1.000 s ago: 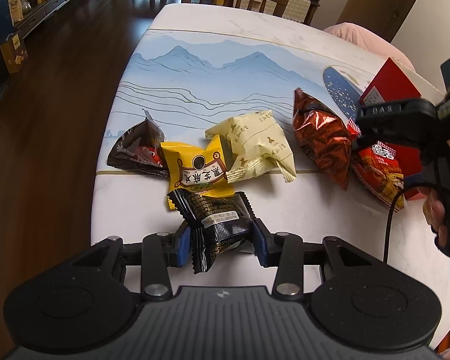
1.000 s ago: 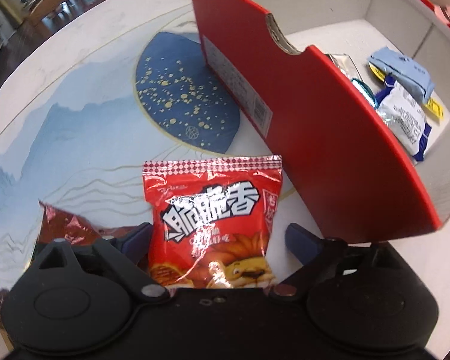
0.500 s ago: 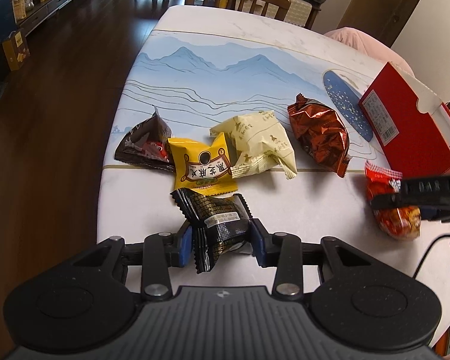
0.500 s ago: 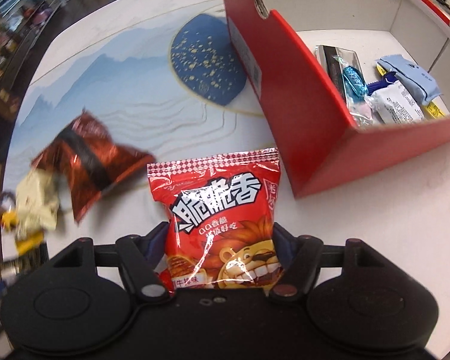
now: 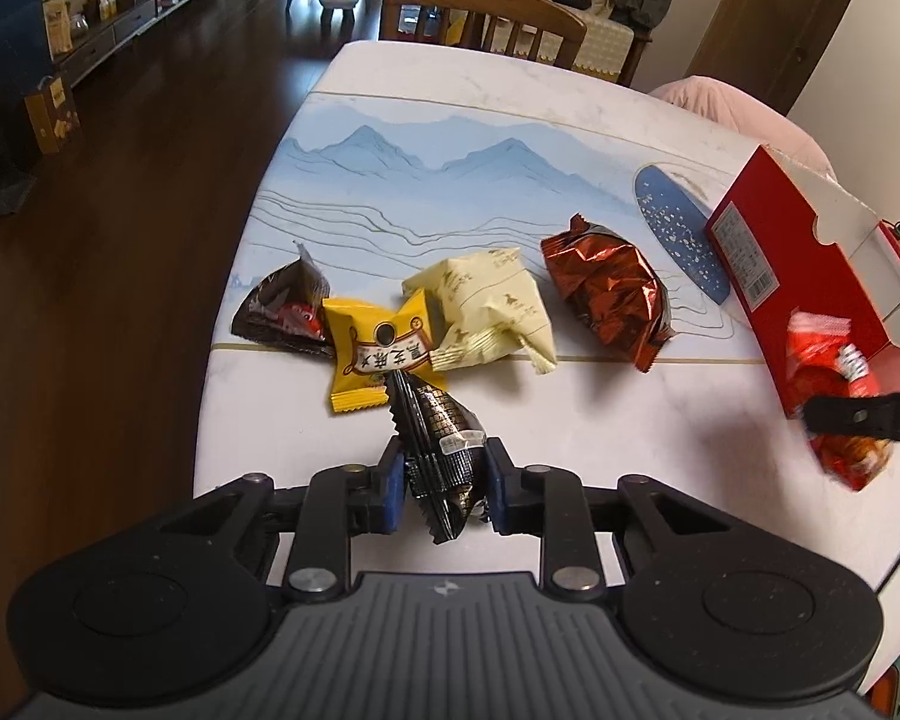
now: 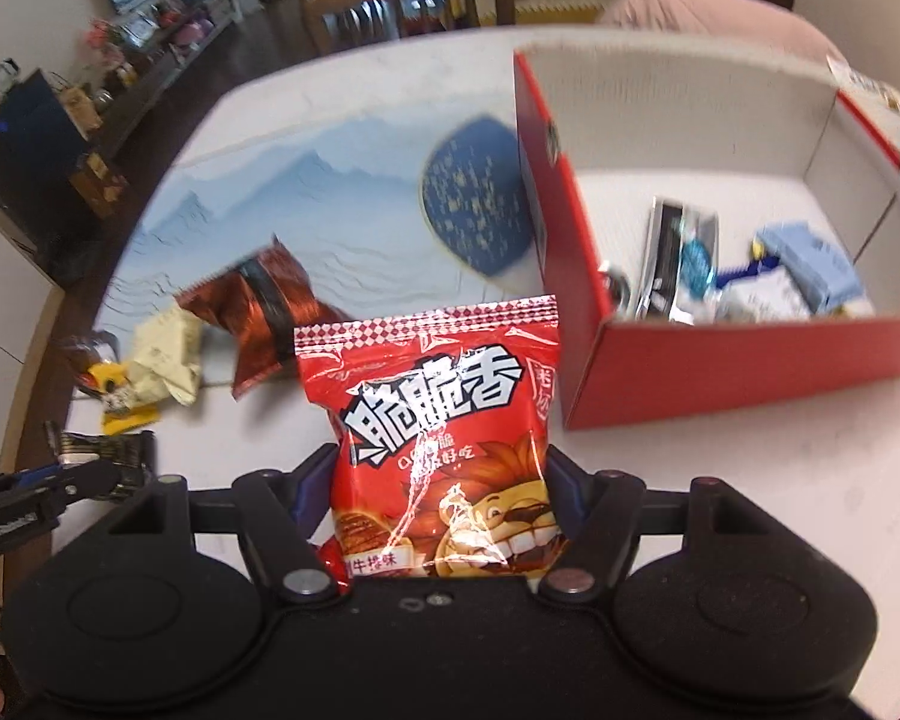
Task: Organize snacks
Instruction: 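Carry both snacks into the red box and open both tools to release them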
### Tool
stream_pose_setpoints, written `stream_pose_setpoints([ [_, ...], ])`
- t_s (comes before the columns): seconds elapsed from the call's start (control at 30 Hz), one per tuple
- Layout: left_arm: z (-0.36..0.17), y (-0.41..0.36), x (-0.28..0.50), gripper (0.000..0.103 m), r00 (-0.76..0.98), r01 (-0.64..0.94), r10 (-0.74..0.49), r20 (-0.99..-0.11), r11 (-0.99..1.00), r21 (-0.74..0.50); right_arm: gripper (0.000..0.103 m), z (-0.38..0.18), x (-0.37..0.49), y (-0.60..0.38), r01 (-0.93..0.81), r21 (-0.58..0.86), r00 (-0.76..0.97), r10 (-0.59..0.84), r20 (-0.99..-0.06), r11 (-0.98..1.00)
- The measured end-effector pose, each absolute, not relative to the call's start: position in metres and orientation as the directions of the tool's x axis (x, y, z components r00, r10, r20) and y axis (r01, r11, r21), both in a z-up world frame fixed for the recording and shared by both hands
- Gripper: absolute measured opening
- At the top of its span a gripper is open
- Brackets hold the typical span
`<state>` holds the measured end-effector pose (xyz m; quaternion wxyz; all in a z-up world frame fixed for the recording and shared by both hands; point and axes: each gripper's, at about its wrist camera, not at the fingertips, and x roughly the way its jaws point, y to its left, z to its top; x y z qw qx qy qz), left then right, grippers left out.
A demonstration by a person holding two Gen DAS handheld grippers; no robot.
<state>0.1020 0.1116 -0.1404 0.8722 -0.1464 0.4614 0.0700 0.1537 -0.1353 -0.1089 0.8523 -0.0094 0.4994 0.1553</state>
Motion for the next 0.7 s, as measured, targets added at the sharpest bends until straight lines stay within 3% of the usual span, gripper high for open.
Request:
stream_pose_setpoints([
  [0.4, -0.076, 0.053, 0.108, 0.025, 0.635, -0.224, -0.025, -0.772, 0.951, -0.215, 0.069, -0.049, 0.164, -0.191, -0.391, 0.185, 0.501, 0.377, -0.779, 0.902],
  [0.7, -0.035, -0.026, 0.159, 0.025, 0.677, -0.119, -0.048, -0.734, 0.978, -0.173, 0.069, -0.037, 0.204, -0.254, -0.372, 0.159, 0.551, 0.355, -0.755, 0.915],
])
